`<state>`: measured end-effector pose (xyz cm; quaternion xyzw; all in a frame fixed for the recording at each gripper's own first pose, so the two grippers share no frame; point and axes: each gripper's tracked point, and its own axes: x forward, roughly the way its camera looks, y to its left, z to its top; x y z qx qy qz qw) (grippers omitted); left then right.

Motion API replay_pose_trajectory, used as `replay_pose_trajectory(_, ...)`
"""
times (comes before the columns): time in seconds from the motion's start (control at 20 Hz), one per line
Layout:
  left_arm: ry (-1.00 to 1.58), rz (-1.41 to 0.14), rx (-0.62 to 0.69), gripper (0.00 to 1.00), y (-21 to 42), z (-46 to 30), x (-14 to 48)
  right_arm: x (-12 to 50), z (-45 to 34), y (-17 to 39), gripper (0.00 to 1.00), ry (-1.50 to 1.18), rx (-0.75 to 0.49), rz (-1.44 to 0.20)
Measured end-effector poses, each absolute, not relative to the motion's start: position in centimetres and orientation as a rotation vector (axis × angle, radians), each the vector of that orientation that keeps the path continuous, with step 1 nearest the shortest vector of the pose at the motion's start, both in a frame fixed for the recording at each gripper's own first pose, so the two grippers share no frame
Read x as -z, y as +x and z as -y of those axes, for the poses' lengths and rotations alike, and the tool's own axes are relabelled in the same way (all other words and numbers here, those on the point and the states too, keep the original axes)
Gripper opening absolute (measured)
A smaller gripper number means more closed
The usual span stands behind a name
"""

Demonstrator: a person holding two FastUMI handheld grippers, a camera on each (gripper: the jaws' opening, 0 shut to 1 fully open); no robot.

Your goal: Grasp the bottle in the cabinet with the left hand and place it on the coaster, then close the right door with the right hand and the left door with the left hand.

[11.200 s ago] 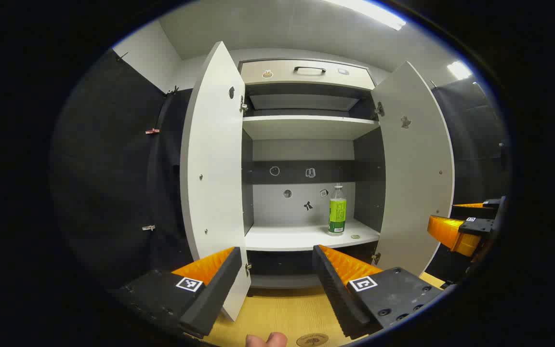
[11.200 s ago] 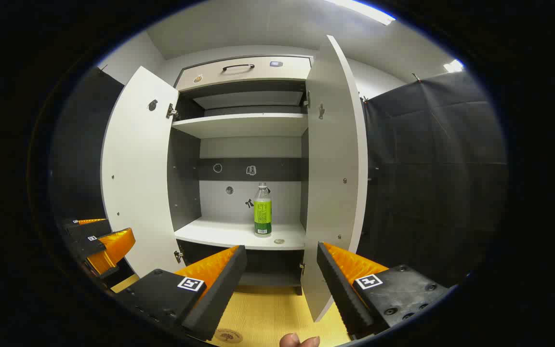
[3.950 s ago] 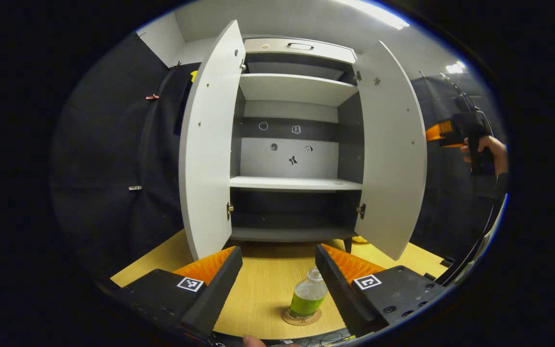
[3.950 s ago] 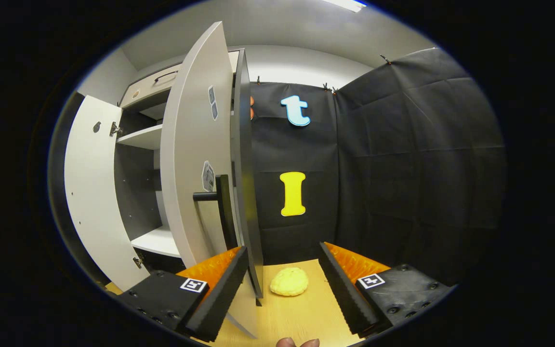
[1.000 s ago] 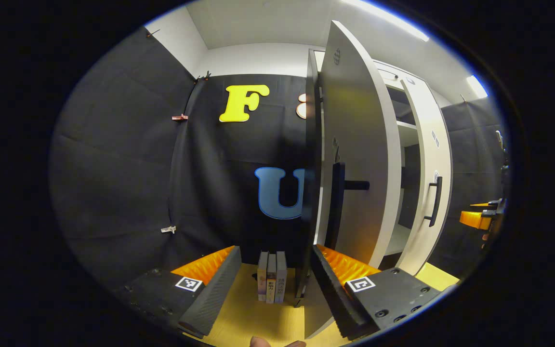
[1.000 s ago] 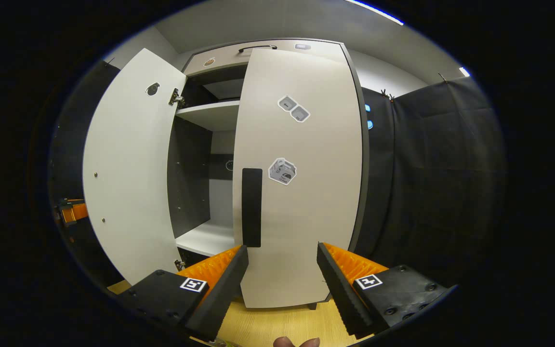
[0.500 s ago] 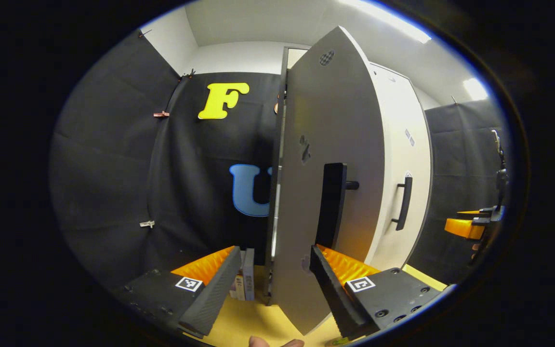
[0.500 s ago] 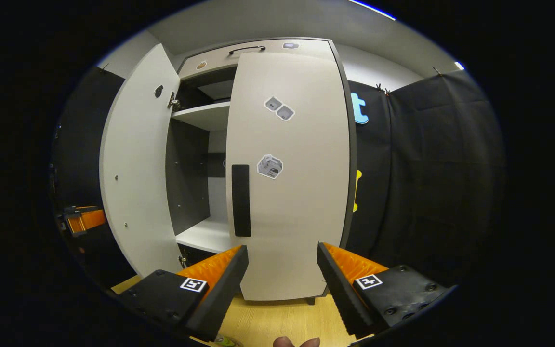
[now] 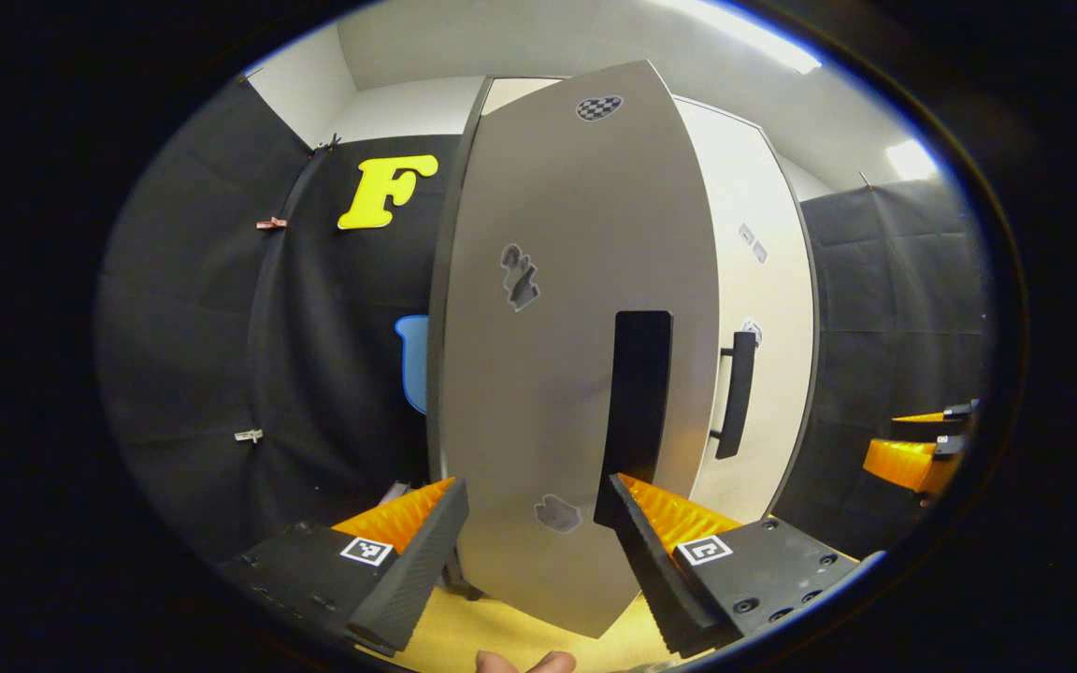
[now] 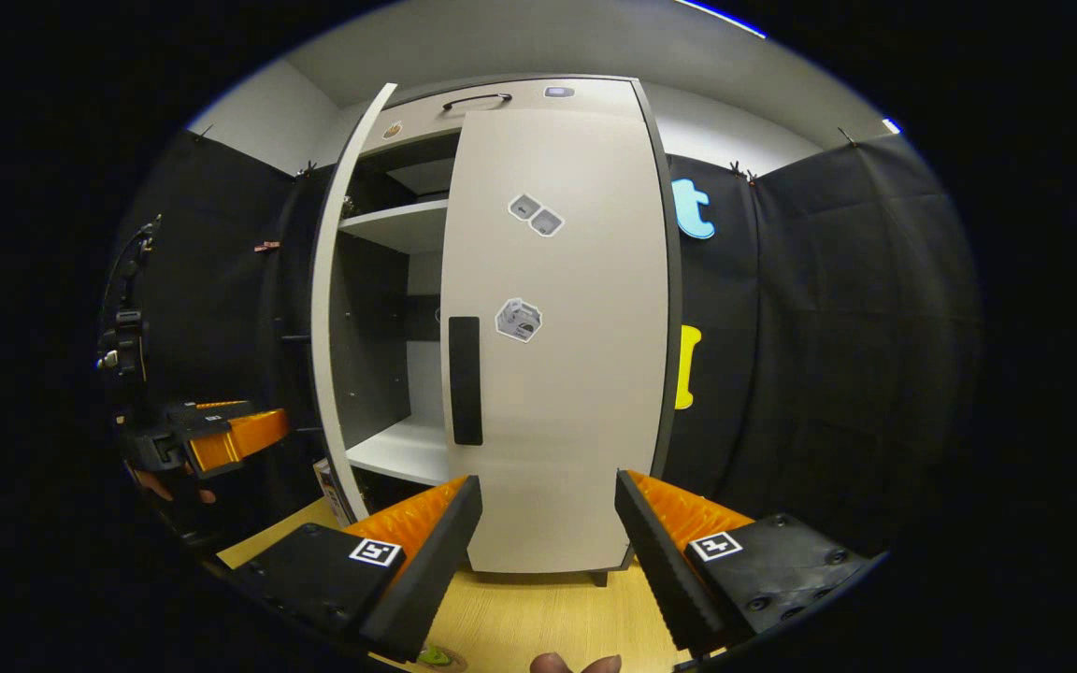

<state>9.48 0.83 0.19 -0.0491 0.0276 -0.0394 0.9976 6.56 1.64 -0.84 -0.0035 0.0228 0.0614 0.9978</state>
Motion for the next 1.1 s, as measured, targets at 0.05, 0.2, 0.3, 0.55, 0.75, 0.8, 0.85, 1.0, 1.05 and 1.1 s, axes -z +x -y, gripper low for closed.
replay_pose_trajectory(0.05, -0.106, -0.05, 0.078, 0.94, 10.1, -0.3, -0.2, 0.9, -1.4, 6.5, 0.96, -0.007, -0.122, -0.045)
replay_pose_trajectory(0.2, -0.113, -0.051, 0.079, 0.95, 11.2, 0.8, -0.4, 1.0, -0.8, 6.6, 0.95, 0.004, -0.114, -0.051)
replay_pose_trajectory(0.3, -0.11, -0.048, 0.079, 0.92, 11.9, 1.4, -0.5, 0.9, -0.5, 6.7, 0.95, 0.006, -0.111, -0.049)
replay_pose_trajectory(0.55, -0.104, -0.049, 0.07, 0.95, 13.4, 2.6, -0.6, 0.7, -0.3, 6.5, 0.96, 0.013, -0.114, -0.044)
replay_pose_trajectory(0.75, -0.092, -0.053, 0.06, 0.92, 14.4, 3.4, -0.5, 0.7, -0.1, 6.1, 0.96, 0.01, -0.116, -0.044)
replay_pose_trajectory(0.8, -0.086, -0.053, 0.058, 0.95, 14.7, 3.5, -0.5, 0.7, -0.1, 5.9, 0.96, 0.013, -0.116, -0.043)
replay_pose_trajectory(0.85, -0.079, -0.052, 0.055, 0.95, 14.9, 3.7, -0.5, 0.6, 0.0, 5.8, 0.96, 0.014, -0.116, -0.043)
replay_pose_trajectory(1.0, -0.057, -0.048, 0.048, 0.95, 15.7, 4.1, -0.7, 0.6, 0.3, 5.6, 0.95, 0.016, -0.115, -0.045)
replay_pose_trajectory(1.05, -0.05, -0.045, 0.045, 0.95, 15.8, 4.3, -0.7, 0.6, 0.4, 5.4, 0.95, 0.016, -0.114, -0.045)
replay_pose_trajectory(1.1, -0.043, -0.042, 0.044, 0.95, 16.0, 4.4, -0.8, 0.5, 0.5, 5.3, 0.96, 0.014, -0.115, -0.045)
